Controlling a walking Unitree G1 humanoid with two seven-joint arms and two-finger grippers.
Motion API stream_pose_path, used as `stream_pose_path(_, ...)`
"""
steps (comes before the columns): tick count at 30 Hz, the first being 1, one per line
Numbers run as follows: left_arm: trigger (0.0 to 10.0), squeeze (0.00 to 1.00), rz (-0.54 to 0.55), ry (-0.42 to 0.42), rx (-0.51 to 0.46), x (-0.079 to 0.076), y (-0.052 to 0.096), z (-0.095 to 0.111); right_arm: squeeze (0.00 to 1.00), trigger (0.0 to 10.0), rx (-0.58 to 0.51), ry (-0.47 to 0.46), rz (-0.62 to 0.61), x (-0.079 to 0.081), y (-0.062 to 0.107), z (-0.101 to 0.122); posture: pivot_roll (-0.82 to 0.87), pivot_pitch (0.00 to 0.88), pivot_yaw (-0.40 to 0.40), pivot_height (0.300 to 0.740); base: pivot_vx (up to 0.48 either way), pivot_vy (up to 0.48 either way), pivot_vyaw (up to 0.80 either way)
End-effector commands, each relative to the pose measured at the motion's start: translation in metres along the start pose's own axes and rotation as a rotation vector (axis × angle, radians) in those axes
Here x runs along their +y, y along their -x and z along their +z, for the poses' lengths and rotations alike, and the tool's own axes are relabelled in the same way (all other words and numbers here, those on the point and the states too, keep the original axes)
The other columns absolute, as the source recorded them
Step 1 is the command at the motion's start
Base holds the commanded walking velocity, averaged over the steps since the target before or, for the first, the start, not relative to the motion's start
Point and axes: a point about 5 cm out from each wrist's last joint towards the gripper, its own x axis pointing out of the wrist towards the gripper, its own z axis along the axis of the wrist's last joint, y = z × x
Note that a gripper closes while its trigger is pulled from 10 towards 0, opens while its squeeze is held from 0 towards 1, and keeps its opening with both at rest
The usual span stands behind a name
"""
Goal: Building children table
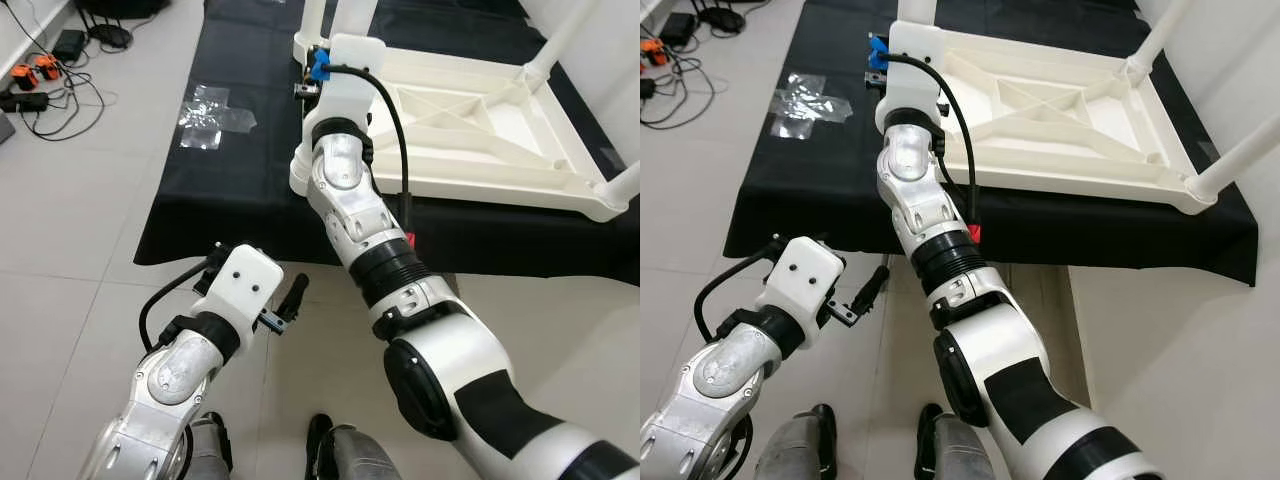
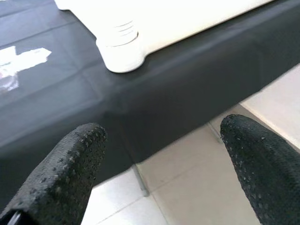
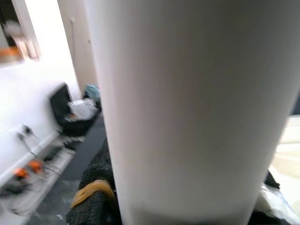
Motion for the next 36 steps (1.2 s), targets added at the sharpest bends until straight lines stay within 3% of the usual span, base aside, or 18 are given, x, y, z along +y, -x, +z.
stream_pose_path(1, 10.0, 0.00, -0.009, 0.002, 0.007, -0.001, -0.001, -0.003, 0.00, 0.0, -0.036, -0.057, 0.017, -0.004, -0.004, 0.008, 0.08, 0.188, -0.156, 0.740, 0.000, 0.000, 0.00)
stream_pose_path(3, 10.0, 0.00, -0.007, 0.012, -0.012, 0.002, -0.004, 0.000, 0.00, 0.0, -0.068, -0.189, 0.182, -0.004, -0.014, 0.030, 0.07, 0.176, -0.151, 0.740, 0.000, 0.000, 0.00)
stream_pose_path(7, 10.0, 0.00, -0.011, 0.011, -0.019, 0.003, -0.005, 0.001, 0.00, 0.0, -0.071, -0.211, 0.256, -0.005, -0.014, 0.035, 0.07, 0.171, -0.146, 0.740, 0.000, 0.000, 0.00)
stream_pose_path(8, 10.0, 0.00, -0.043, 0.023, -0.030, 0.004, -0.008, 0.002, 0.00, 0.0, -0.029, -0.258, 0.430, -0.007, -0.012, 0.034, 0.08, 0.167, -0.140, 0.740, 0.000, 0.000, 0.00)
stream_pose_path(9, 10.0, 0.06, -0.073, 0.047, -0.036, 0.004, -0.007, 0.003, 0.00, 0.0, -0.003, -0.280, 0.540, -0.009, -0.009, 0.032, 0.08, 0.163, -0.134, 0.740, 0.000, 0.000, 0.00)
stream_pose_path(10, 10.0, 0.69, -0.099, 0.070, -0.035, 0.005, -0.007, 0.003, 0.00, 0.0, 0.019, -0.311, 0.637, -0.011, -0.005, 0.031, 0.08, 0.162, -0.131, 0.740, 0.000, 0.000, 0.00)
stream_pose_path(11, 10.0, 1.00, -0.132, 0.093, -0.033, 0.006, -0.006, 0.003, 0.00, 0.0, 0.036, -0.345, 0.734, -0.014, -0.001, 0.030, 0.08, 0.160, -0.130, 0.740, 0.000, 0.000, 0.00)
stream_pose_path(12, 10.0, 1.00, -0.175, 0.129, -0.037, 0.007, -0.004, 0.004, 0.00, 0.0, 0.049, -0.366, 0.822, -0.017, 0.004, 0.029, 0.09, 0.158, -0.128, 0.740, 0.000, 0.000, 0.00)
stream_pose_path(13, 10.0, 1.00, -0.175, 0.129, -0.037, 0.007, -0.004, 0.004, 0.00, 0.0, 0.049, -0.366, 0.822, -0.017, 0.004, 0.029, 0.09, 0.158, -0.128, 0.740, 0.000, 0.000, 0.00)
stream_pose_path(15, 10.0, 1.00, -0.233, 0.193, -0.049, 0.011, -0.003, 0.008, 0.00, 0.0, 0.071, -0.399, 0.939, -0.022, 0.011, 0.028, 0.09, 0.156, -0.121, 0.740, 0.000, 0.000, 0.00)
stream_pose_path(20, 10.0, 1.00, -0.329, 0.222, -0.038, 0.022, -0.001, 0.010, 0.00, 0.0, 0.078, -0.468, 1.045, -0.033, 0.017, 0.028, 0.10, 0.149, -0.112, 0.740, 0.000, 0.000, 0.00)
stream_pose_path(22, 10.0, 0.00, -0.400, 0.246, -0.024, 0.024, -0.001, 0.011, 0.00, 0.0, 0.083, -0.497, 1.071, -0.036, 0.019, 0.026, 0.10, 0.146, -0.105, 0.740, 0.000, 0.000, 0.00)
stream_pose_path(28, 10.0, 0.00, -0.502, 0.296, 0.004, 0.031, 0.005, 0.010, 0.00, 0.0, 0.123, -0.535, 1.214, -0.040, 0.032, 0.023, 0.10, 0.146, -0.102, 0.740, 0.000, 0.000, 0.00)
stream_pose_path(36, 10.0, 0.00, -0.578, 0.318, 0.049, 0.042, 0.013, 0.011, 0.00, 0.0, 0.138, -0.534, 1.253, -0.044, 0.037, 0.020, 0.11, 0.144, -0.101, 0.740, 0.000, 0.000, 0.00)
